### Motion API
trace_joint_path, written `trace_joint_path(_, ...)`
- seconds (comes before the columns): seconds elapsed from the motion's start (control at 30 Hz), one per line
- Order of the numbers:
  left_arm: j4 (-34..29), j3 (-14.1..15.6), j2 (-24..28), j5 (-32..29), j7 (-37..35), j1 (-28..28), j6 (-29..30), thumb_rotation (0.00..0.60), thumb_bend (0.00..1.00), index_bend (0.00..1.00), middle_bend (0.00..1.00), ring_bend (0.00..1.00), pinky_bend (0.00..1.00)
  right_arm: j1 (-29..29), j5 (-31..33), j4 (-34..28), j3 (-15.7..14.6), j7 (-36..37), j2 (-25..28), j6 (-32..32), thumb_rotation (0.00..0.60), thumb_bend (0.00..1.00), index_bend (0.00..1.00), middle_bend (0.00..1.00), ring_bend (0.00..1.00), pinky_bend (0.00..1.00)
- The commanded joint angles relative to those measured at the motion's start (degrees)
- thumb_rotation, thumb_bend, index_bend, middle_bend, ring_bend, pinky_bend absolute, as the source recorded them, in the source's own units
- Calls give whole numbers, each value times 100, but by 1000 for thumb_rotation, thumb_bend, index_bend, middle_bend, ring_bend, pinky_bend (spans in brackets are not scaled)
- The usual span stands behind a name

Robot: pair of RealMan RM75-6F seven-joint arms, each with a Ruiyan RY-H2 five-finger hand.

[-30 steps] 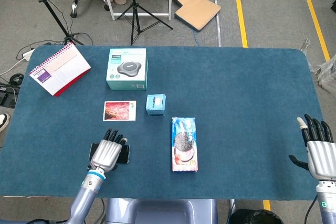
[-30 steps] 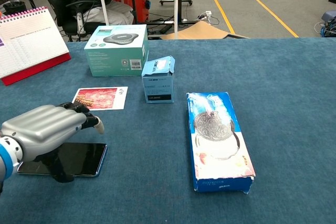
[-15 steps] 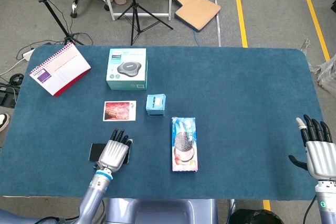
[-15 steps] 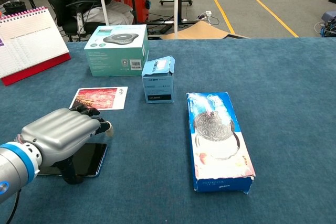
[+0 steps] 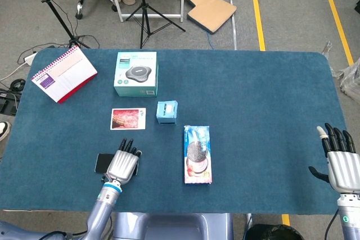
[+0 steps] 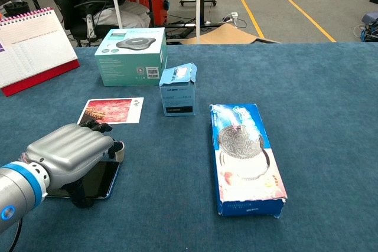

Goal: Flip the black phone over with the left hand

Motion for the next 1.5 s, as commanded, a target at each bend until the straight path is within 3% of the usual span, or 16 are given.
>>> trace_joint_path(0.03, -60, -4, 65, 24, -80, -2, 25, 600, 249, 398, 359, 0, 0, 0, 7, 0, -2, -2, -1, -7, 600, 0, 13, 0, 0, 0)
trace_joint_path(0.2, -317, -88, 297, 216, -575, 16, -25, 600, 248, 401, 362, 0, 0, 4, 10, -1, -6, -13, -6, -19, 600, 0, 14, 0, 0, 0)
trace_joint_path(0.6, -1094, -376, 1299, 1273, -3042, 238, -256, 600, 249, 406, 364, 0, 0, 13, 22, -8, -13, -42, -19, -43, 600, 0, 16, 0, 0, 0)
trace_joint_path(0.87, -1089, -647, 1822, 2142, -6282, 350, -818, 600, 248, 418, 374, 0, 0, 11, 18, -32, -19, -66, -15, -40, 600, 0, 16, 0, 0, 0)
trace_joint_path(1.0, -947, -749, 1949, 2378, -8359, 407, -1138, 600, 249, 430, 386, 0, 0, 13, 43, -50, -25, -74, -6, -70, 600, 0, 16, 0, 0, 0)
trace_joint_path(1.2, -345, -686, 1967, 2882, -10137, 404, -1295, 600, 249, 430, 382, 0, 0, 16, 69, -55, -24, -81, 0, -94, 600, 0, 16, 0, 0, 0)
trace_joint_path(1.3, -196, -643, 2065, 3020, -11369, 351, -1539, 600, 257, 431, 381, 0, 0, 20, 84, -59, -19, -79, 3, -103, 600, 0, 16, 0, 0, 0)
trace_joint_path(1.5, 435, -505, 2006, 3432, -12869, 278, -1585, 600, 287, 431, 380, 0, 0, 21, 99, -58, -24, -80, 8, -123, 600, 0, 16, 0, 0, 0)
